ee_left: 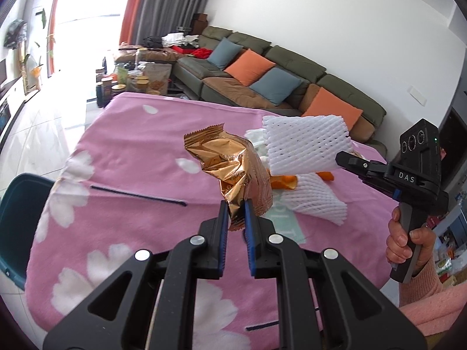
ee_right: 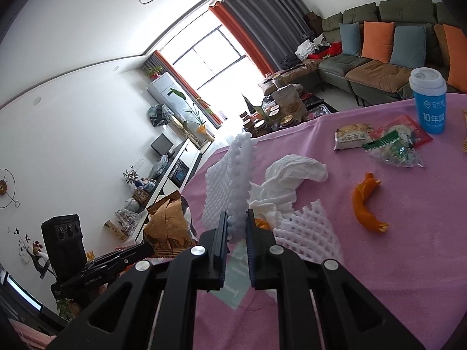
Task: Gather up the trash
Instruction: 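Lift the foam net and foil wrapper and carry them toward the teal bin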
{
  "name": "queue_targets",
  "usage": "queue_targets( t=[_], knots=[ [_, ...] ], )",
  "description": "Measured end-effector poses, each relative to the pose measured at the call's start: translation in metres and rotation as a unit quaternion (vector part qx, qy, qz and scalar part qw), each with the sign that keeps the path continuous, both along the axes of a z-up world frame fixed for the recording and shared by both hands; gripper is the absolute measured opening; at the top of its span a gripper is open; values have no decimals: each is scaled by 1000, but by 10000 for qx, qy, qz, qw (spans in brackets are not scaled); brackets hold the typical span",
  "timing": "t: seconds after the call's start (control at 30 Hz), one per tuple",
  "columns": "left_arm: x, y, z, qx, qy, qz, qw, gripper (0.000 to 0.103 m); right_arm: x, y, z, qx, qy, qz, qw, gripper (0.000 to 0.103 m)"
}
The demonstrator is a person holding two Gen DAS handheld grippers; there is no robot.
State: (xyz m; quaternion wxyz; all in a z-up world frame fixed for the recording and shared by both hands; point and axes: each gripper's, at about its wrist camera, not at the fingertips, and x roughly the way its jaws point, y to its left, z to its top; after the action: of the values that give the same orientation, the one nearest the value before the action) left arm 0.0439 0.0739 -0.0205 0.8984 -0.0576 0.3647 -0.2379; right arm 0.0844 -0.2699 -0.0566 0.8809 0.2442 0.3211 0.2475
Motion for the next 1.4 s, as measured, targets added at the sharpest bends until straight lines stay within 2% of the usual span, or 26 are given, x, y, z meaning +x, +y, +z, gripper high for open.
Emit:
queue_targets(
  t=[0.43,1.0,1.4],
  knots=[
    [-16,34,1,188,-33,499,9986,11,13,44,-2,97,85,438,9990,10],
    [-26,75,-5,112,55,1005,9949,11,33,79,-4,167,227,772,9966,10],
    [-30,109,-6,66,46,1531,9882,11,55,123,-1,115,293,1305,9910,11]
  ],
)
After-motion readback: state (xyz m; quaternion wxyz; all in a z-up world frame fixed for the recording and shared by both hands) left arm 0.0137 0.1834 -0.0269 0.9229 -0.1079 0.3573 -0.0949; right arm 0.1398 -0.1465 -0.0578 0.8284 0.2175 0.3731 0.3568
